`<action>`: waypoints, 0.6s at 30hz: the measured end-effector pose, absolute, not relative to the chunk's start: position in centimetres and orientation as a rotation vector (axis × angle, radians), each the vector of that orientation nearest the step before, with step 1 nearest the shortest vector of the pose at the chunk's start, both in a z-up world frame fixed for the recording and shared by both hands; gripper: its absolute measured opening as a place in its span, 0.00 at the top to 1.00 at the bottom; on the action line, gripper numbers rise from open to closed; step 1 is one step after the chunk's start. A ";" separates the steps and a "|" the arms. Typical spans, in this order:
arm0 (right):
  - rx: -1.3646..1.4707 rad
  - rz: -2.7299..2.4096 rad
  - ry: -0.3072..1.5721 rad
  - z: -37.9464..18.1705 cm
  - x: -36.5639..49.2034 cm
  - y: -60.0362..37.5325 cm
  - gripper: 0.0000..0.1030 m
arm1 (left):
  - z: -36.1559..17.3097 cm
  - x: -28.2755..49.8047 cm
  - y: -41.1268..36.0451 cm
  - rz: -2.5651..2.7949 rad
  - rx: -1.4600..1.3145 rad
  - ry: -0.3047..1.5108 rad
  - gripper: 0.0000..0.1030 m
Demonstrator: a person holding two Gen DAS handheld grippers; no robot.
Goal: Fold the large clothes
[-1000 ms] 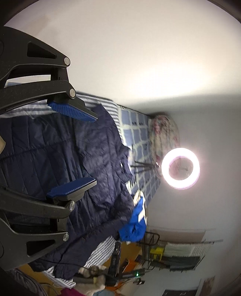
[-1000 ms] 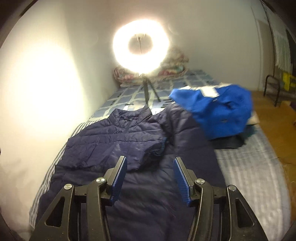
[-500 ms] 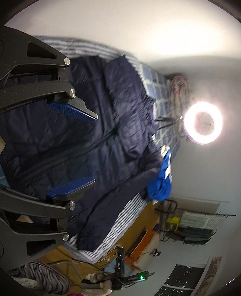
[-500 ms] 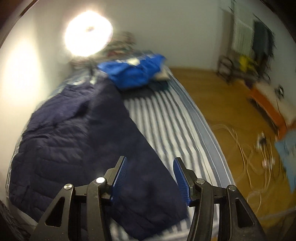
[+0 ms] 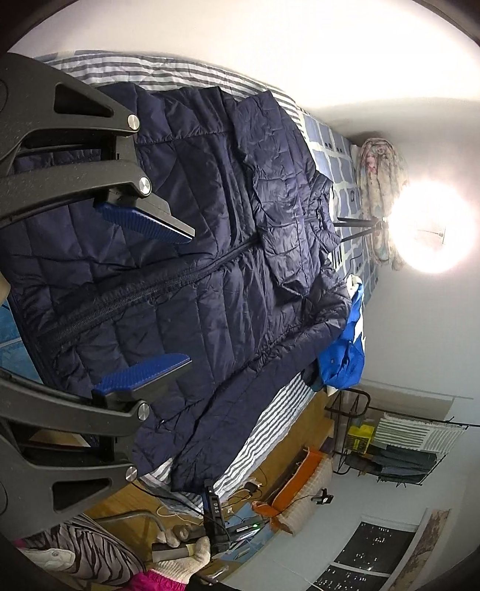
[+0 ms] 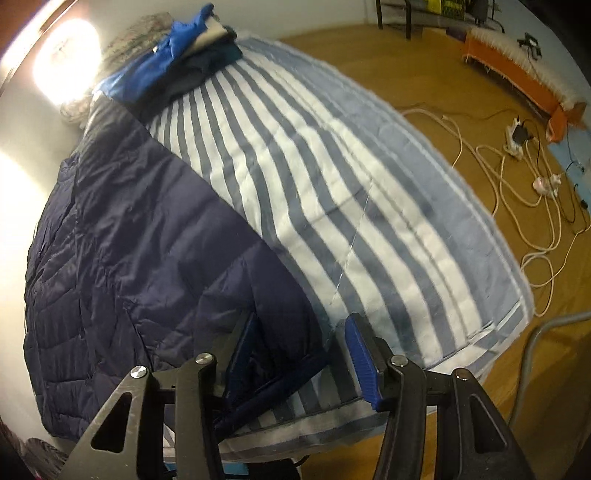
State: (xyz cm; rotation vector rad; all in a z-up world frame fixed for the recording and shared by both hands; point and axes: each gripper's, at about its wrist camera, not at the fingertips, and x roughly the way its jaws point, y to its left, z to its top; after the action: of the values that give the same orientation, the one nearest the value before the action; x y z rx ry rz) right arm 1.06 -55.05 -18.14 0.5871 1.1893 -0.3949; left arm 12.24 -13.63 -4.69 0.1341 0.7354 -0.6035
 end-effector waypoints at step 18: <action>0.532 -0.053 0.781 -1.4 7.3 -43.2 0.97 | -3.9 14.6 -10.4 -0.572 0.078 0.717 0.37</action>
State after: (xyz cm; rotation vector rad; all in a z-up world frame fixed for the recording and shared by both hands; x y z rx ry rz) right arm 7.30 -43.20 -1.37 0.5321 0.7808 -0.0535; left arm 14.64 -10.42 -3.89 0.0779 0.7175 -0.5721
